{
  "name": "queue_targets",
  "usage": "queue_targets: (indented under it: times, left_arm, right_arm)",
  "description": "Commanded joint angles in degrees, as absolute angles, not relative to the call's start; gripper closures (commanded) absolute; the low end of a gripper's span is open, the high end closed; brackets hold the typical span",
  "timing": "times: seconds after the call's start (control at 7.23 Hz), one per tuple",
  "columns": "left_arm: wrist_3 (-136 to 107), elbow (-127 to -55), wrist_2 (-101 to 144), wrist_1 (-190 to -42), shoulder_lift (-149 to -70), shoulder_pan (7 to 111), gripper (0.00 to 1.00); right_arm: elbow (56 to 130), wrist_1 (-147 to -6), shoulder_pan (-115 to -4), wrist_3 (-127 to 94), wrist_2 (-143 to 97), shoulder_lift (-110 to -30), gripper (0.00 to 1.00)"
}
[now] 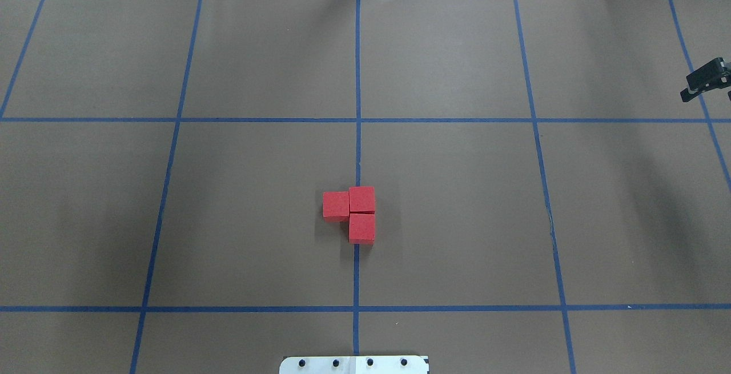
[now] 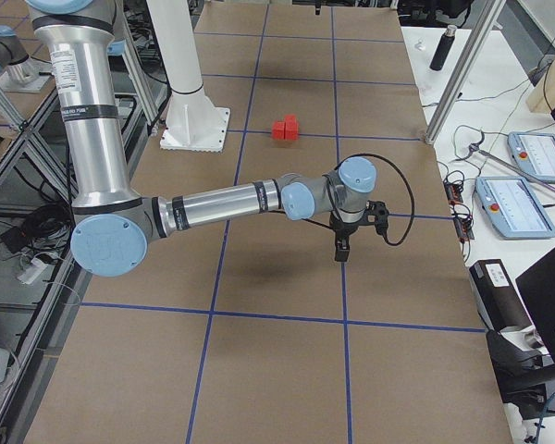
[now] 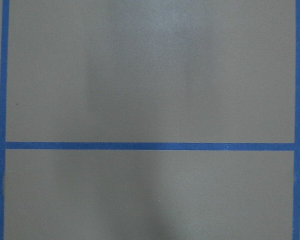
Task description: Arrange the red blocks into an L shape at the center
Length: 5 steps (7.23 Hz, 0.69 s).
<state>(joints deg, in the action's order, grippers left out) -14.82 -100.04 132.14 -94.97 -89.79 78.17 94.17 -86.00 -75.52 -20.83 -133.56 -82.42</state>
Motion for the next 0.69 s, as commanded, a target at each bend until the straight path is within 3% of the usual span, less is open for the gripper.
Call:
queue_targets:
  times: [0.0,0.28,0.55]
  left_arm:
    - [-14.59,-100.46,133.32,-94.92,-88.34,79.81,0.00]
    - [-14.59,-100.55,134.82,-95.19,-88.07,80.07,0.00]
    - [-14.59,-100.46,134.82,-95.27,-88.15,79.98,0.00]
  right_arm:
    - [91.52,-85.78,-76.81,-20.22,-133.68,-81.92,0.00]
    - [86.95,-85.78,-77.69,-14.43,-135.42,-80.08,0.00]
    - [86.84,-85.61,-77.70,-14.33,-135.44,-79.98,0.00]
